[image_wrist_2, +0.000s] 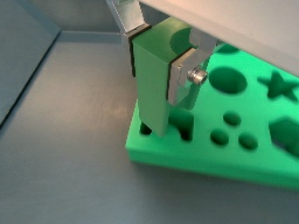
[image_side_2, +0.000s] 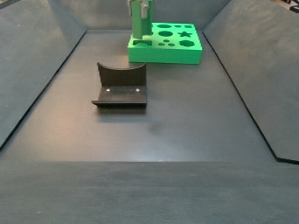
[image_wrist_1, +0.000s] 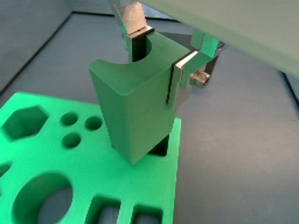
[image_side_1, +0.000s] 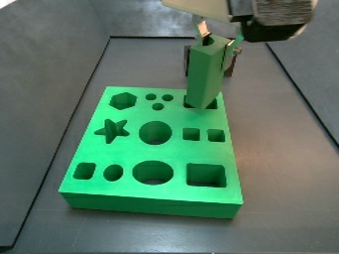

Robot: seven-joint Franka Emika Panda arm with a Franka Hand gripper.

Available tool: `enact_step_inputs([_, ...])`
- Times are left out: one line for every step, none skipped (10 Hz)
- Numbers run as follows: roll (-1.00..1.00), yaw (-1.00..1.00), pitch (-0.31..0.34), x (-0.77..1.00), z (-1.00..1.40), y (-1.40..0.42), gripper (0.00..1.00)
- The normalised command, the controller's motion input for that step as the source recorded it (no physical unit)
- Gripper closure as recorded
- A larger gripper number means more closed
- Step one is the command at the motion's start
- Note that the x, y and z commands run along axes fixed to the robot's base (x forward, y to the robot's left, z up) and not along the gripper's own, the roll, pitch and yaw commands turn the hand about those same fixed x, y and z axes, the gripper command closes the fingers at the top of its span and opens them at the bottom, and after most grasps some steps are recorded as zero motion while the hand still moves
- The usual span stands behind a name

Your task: Insert the arch object.

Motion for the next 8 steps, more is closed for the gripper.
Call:
enact_step_inputs([-0.14,-0.85,0.03,0.19,0.0,0.0,1.0])
enact_step_inputs([-0.16,-0.92,0.011,0.13,0.0,0.0,1.0])
enact_step_inputs([-0.15,-0.97,0.004,0.05,0.0,-0.04,1.0])
enact_step_inputs([-0.15,-0.97,0.0,0.03,0.0,-0.05,1.0])
enact_step_inputs([-0.15,-0.97,0.0,0.03,0.0,-0.05,1.0])
enact_step_inputs([-0.08,-1.0,0.004,0.0,0.0,-0.01,1.0])
enact_step_inputs([-0.01,-1.0,0.0,0.0,0.0,0.0,1.0])
enact_step_inputs([-0.02,-1.0,0.0,0.0,0.0,0.0,1.0])
